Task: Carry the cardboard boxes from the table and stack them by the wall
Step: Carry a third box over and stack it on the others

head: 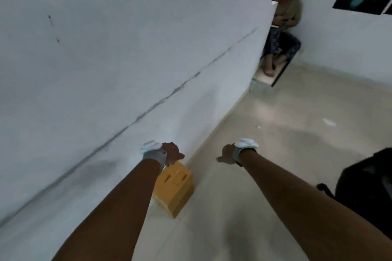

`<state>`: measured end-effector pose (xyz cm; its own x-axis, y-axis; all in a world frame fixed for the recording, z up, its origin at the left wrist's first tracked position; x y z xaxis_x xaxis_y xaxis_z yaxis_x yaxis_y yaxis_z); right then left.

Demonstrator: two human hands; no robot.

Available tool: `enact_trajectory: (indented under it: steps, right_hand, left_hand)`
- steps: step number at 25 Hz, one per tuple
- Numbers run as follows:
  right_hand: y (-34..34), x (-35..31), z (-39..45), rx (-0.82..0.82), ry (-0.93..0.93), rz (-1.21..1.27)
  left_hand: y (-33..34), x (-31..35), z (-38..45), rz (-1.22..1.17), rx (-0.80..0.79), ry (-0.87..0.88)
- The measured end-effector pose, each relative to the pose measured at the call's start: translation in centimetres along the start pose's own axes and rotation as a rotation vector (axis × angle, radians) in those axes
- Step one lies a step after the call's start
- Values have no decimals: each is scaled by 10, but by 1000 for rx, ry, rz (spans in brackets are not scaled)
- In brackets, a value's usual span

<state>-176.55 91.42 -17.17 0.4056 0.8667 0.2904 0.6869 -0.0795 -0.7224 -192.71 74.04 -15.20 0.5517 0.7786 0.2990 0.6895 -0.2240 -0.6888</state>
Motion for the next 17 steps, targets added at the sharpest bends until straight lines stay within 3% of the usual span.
enact_trajectory:
  steps: [7,12,17]
  right_hand:
    - [125,64,-93,-72,169,185]
    - [189,84,-165,-48,251,239]
    - [313,108,-267,-131,368,295]
  left_hand:
    - [80,116,-51,101,-114,182]
    - [148,159,-85,45,-107,237]
    - [252,229,-178,144,-165,353]
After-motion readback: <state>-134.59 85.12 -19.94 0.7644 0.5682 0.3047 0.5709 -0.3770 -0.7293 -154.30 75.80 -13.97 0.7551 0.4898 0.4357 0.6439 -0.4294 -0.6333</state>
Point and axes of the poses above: each hand's wrist, its own z-axis towards the middle knuckle, its own y-axis out of the palm, x = y × z, the point moved 8 cm from there along z, towards the middle knuckle, and after that the axes turned 10 degrees about -z, right-handed, at the moved point
